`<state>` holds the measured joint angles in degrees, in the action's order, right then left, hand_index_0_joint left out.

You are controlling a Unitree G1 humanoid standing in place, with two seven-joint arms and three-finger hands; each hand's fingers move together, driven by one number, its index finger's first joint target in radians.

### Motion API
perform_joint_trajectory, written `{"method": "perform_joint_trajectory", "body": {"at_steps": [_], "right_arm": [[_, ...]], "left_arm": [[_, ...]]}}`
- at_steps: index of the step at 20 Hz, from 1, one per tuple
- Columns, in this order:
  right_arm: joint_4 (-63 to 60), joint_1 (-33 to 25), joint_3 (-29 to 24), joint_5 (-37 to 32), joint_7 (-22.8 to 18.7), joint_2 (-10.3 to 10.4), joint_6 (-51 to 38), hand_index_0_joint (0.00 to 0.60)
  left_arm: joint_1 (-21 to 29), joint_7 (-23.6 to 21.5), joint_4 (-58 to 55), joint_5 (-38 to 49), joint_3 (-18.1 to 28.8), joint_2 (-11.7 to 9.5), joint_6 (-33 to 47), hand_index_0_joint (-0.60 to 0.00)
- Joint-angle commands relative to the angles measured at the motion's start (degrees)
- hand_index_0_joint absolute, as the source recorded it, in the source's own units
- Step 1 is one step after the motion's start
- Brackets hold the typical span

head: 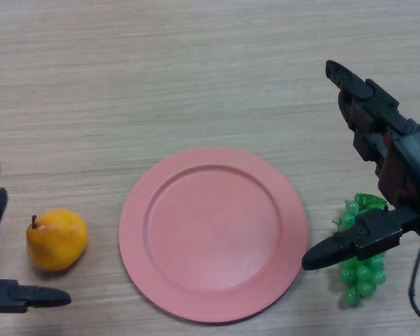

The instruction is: Pick up the yellow pear and place it on the plate

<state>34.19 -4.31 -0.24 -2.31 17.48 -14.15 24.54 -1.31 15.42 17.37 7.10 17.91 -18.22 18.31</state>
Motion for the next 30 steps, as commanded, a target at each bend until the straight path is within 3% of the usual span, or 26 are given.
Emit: {"method": "perform_joint_trajectory", "body": {"at_steps": [1, 9, 12, 17, 19, 22, 26, 30], "right_arm": [[3.49, -1.22, -2.49, -0.87, -1.67, -0.65, -6.22, 0.000], [3.55, -1.29, -2.78, -0.09, -2.71, -0.70, -7.34, 0.000], [4.97, -0.90, -3.33, -1.09, -3.45, -0.43, -6.98, 0.000], [7.52, 0.64, -3.67, -1.08, -4.53, -0.39, -6.69, 0.000], [7.98, 0.74, -3.74, -1.05, -4.64, -0.41, -6.54, 0.000], [11.09, 0.93, -4.12, -1.64, -4.29, -0.57, -3.27, 0.000], [11.43, 1.05, -4.39, -1.48, -4.21, -0.67, -3.49, 0.000], [11.21, 1.63, -3.74, -0.15, -4.60, -0.40, -4.41, 0.000]], "left_arm": [[3.12, -2.28, 0.21, 0.75, 1.96, -5.07, 10.98, 0.000], [9.93, -5.17, 14.85, 0.41, -2.29, -6.85, 17.47, 0.000], [11.99, -4.22, 19.52, 1.44, -3.49, -7.23, 19.80, 0.000], [15.62, -7.34, 27.58, -1.21, -5.16, -7.79, 23.78, 0.000], [15.95, -7.77, 28.35, -1.47, -5.38, -7.73, 24.57, -0.200], [16.77, -10.42, 31.57, -4.29, -7.01, -6.87, 28.91, -0.600], [15.00, -8.03, 29.60, -5.65, -8.06, -6.21, 27.73, -0.600], [10.54, -4.44, 17.76, -4.06, -7.50, -5.02, 16.88, -0.600]]}}
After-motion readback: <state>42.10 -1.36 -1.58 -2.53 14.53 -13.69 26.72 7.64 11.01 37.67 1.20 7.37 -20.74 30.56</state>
